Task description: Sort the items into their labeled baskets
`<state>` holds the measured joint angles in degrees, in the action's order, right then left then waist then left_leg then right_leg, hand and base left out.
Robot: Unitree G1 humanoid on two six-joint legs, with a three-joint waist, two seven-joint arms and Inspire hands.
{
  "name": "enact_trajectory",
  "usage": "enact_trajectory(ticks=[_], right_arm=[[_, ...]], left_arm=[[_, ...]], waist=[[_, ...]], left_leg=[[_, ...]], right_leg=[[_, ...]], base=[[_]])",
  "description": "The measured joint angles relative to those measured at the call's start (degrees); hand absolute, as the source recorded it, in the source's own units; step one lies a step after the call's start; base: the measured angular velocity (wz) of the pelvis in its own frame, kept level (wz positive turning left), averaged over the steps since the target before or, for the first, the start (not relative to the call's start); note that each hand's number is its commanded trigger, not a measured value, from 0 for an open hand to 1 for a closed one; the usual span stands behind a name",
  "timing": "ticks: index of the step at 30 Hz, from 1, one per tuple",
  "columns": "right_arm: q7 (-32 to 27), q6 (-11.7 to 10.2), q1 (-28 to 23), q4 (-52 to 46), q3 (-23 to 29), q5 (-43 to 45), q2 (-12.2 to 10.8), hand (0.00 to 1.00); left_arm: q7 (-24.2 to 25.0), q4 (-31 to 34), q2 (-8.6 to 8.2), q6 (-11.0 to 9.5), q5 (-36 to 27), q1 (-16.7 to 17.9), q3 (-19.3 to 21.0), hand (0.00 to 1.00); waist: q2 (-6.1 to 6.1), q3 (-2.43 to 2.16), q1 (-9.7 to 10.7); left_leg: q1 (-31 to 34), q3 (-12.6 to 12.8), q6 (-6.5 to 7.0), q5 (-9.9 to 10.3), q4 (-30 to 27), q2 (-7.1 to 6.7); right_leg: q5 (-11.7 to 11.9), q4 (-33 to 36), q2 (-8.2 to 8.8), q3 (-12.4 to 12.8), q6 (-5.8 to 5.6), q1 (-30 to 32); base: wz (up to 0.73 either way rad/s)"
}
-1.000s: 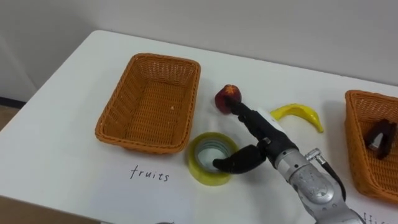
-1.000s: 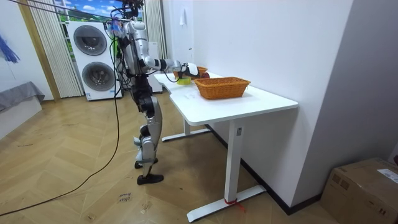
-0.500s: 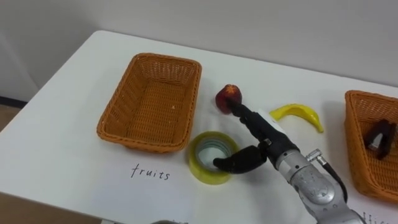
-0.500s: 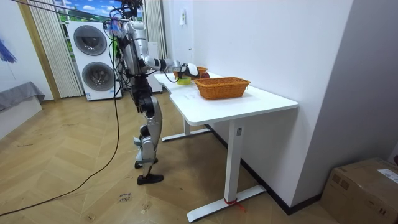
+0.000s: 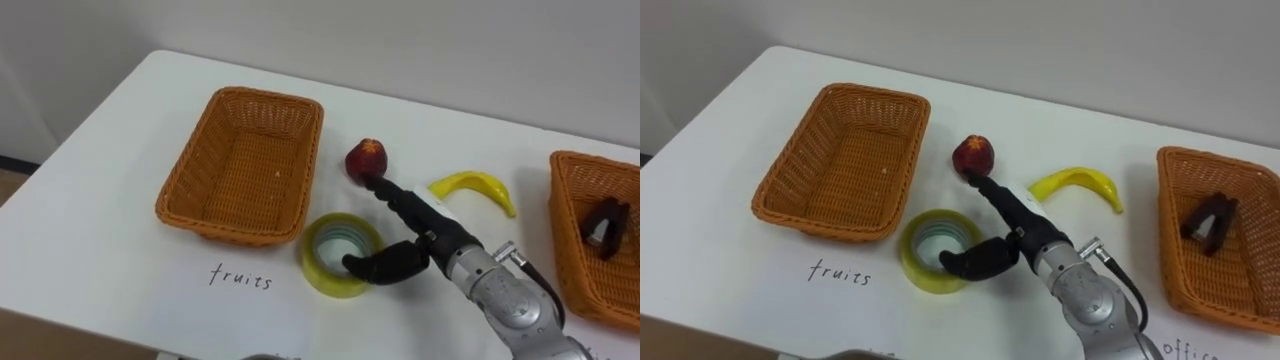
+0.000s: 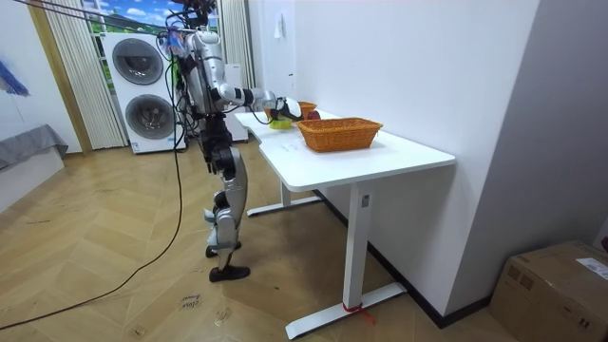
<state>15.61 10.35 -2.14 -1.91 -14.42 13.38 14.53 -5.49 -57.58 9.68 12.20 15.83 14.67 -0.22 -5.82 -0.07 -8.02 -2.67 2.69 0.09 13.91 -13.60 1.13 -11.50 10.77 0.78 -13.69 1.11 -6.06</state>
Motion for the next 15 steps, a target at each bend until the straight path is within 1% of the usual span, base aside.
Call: enact_trajectory(ticks=[5,10,15], right_arm=[[1.0,1.0,0.0,0.0,0.2,0.1,0.0,0.00],[2.6,1.0,0.0,0.0,0.6,0.1,0.0,0.00],[2.9,1.0,0.1,0.3,0.6,-0.1,0.1,0.00]], left_arm=[[0.0,0.0,0.04,0.0,-0.1,0.1,0.0,0.00],[0.0,0.0,-0.04,0.0,0.0,0.1,0.0,0.00],[-0.4,0.0,-0.03,0.0,-0.1,0.1,0.0,0.00]], waist=[[-0.18,0.02,0.1],[-0.13,0.03,0.1],[-0.10,0.05,0.1]], left_leg=[[0.0,0.0,0.01,0.0,-0.1,0.00],[0.1,0.0,0.00,0.0,-0.1,0.04],[0.1,0.0,0.00,0.0,-0.1,0.04]], right_leg=[[0.0,0.0,0.09,-0.4,0.00,-0.1],[0.0,0.0,0.08,-0.4,0.01,-0.1],[0.0,0.0,0.09,-0.5,0.01,-0.1]], base=[[0.00],[0.00],[0.00]])
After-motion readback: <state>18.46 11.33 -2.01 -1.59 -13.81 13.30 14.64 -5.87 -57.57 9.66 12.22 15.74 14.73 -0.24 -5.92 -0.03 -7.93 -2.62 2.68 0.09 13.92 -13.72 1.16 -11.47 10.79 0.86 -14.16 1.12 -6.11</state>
